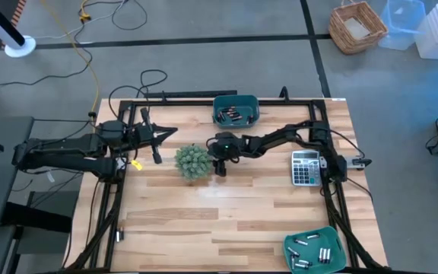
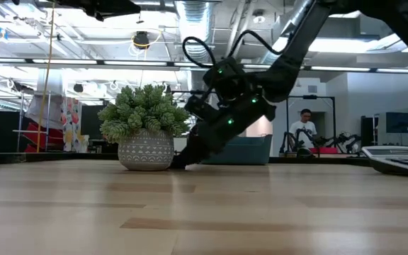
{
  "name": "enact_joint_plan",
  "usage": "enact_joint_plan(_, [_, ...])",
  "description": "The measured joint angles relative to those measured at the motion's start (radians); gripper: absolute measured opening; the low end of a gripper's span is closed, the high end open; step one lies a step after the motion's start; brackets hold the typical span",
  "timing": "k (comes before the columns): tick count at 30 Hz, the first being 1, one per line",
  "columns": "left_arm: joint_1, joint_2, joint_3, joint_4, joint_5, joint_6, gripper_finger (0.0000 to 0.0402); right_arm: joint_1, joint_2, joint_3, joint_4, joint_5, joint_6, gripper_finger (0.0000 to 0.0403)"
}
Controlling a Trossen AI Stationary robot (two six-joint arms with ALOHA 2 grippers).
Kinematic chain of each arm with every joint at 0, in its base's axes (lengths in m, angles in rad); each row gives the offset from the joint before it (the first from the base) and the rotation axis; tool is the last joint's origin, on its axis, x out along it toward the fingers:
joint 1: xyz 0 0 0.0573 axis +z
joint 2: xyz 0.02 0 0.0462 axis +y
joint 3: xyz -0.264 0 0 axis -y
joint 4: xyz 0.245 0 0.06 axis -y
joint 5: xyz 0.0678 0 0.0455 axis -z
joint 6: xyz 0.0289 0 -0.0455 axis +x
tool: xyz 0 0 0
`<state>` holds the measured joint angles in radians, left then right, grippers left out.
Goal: Sort batteries
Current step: Put the silver battery into the green bin
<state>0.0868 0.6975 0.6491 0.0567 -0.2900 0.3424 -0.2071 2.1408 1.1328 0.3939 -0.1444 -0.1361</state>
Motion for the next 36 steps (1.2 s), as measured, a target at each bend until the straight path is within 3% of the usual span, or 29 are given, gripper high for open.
enact_joint_plan(8, [0.001, 0.002, 0.0, -0.018, -0.008, 0.003, 0.0, -0.004, 0.021, 0.059, -0.089, 0.005, -0.023, 0.02])
enact_joint_plan(17, [0.001, 0.002, 0.0, -0.023, -0.009, 0.013, 0.0, -0.003, 0.021, 0.06, -0.14, 0.011, -0.029, 0.0092])
enact_joint_plan(22, [0.001, 0.002, 0.0, -0.023, -0.009, 0.013, 0.0, -0.001, 0.02, 0.059, -0.147, 0.011, -0.034, 0.0052])
enact_joint_plan(36, [0.001, 0.002, 0.001, -0.046, -0.009, 0.002, 0.0, -0.003, -0.034, 0.054, -0.217, 0.015, -0.046, 0.0042])
